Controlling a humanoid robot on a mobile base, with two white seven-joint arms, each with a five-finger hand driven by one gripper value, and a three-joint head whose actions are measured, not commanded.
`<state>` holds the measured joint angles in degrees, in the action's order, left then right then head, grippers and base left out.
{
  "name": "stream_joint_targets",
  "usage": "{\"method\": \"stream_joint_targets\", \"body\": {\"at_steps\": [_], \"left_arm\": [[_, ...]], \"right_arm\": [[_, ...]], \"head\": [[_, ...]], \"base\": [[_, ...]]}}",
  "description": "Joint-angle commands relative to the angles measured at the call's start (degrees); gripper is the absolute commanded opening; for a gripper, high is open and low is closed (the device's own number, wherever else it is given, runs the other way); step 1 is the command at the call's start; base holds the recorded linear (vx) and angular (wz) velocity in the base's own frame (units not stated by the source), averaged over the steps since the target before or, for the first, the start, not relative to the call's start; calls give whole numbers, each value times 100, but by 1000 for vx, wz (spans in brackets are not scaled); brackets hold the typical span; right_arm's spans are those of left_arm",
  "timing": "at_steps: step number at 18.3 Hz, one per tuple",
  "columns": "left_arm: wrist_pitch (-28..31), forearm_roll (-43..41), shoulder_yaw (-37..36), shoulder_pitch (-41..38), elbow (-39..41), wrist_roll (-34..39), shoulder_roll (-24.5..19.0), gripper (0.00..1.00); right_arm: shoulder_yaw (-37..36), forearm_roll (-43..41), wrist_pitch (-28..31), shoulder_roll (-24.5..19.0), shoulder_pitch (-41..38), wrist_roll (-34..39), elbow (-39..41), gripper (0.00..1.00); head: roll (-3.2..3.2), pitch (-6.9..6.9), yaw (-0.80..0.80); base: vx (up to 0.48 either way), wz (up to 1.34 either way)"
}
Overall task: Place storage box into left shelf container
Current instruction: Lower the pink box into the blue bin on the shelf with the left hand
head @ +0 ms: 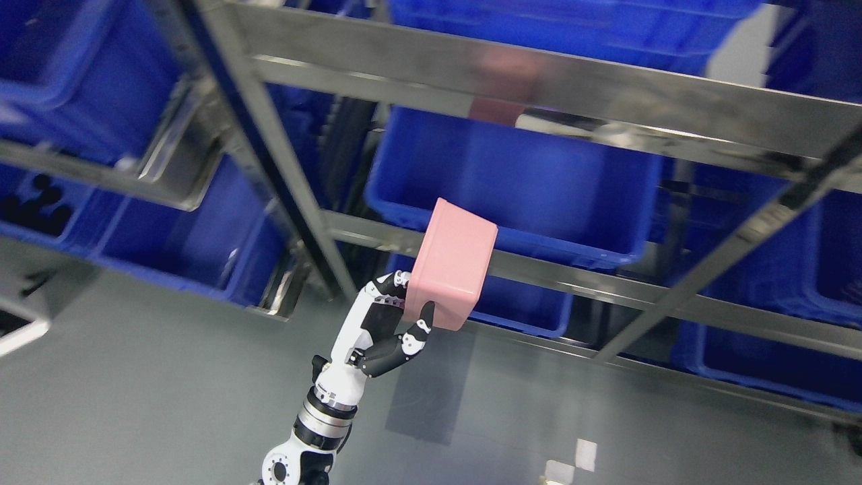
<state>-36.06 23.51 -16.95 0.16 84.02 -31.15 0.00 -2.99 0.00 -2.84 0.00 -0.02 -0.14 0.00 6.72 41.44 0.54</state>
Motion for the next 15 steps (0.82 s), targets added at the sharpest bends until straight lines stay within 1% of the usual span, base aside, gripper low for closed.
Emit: {"method": "stream_joint_targets", "body": {"at_steps": [1, 3, 4, 7, 11, 14, 15], "left_arm": [[186, -100, 543, 834, -947, 3, -100, 6], [275, -433, 753, 1257, -1369, -6, -100, 6], [292, -748, 876, 1476, -1589, -23, -100, 6], [310, -1548, 1167, 2047, -2396, -312, -100, 6], [354, -2805, 1282, 3181, -3618, -392, -100, 6], [345, -3963, 1299, 3981, -4506, -769, -100, 7], [345, -4316, 1352, 4166, -4639, -779, -100, 7]], "right_arm": [[0, -123, 2, 100, 20, 6, 100, 100], [0, -123, 2, 100, 20, -3, 100, 100], [0, -123, 2, 100, 20, -3, 100, 100], [0, -123, 2, 100, 20, -3, 100, 100], [0, -123, 2, 100, 20, -3, 100, 100], [0, -123, 2, 100, 20, -3, 100, 100], [0, -123, 2, 100, 28, -3, 100, 100]], "head": [[0, 0, 0], [0, 0, 0], [0, 0, 0], [0, 0, 0], [0, 0, 0], [0, -1, 0], [0, -1, 0]], "base": [[96, -661], [92, -597], [87, -533], [75, -341], [31, -153], [-3, 17], [-10, 51]]}}
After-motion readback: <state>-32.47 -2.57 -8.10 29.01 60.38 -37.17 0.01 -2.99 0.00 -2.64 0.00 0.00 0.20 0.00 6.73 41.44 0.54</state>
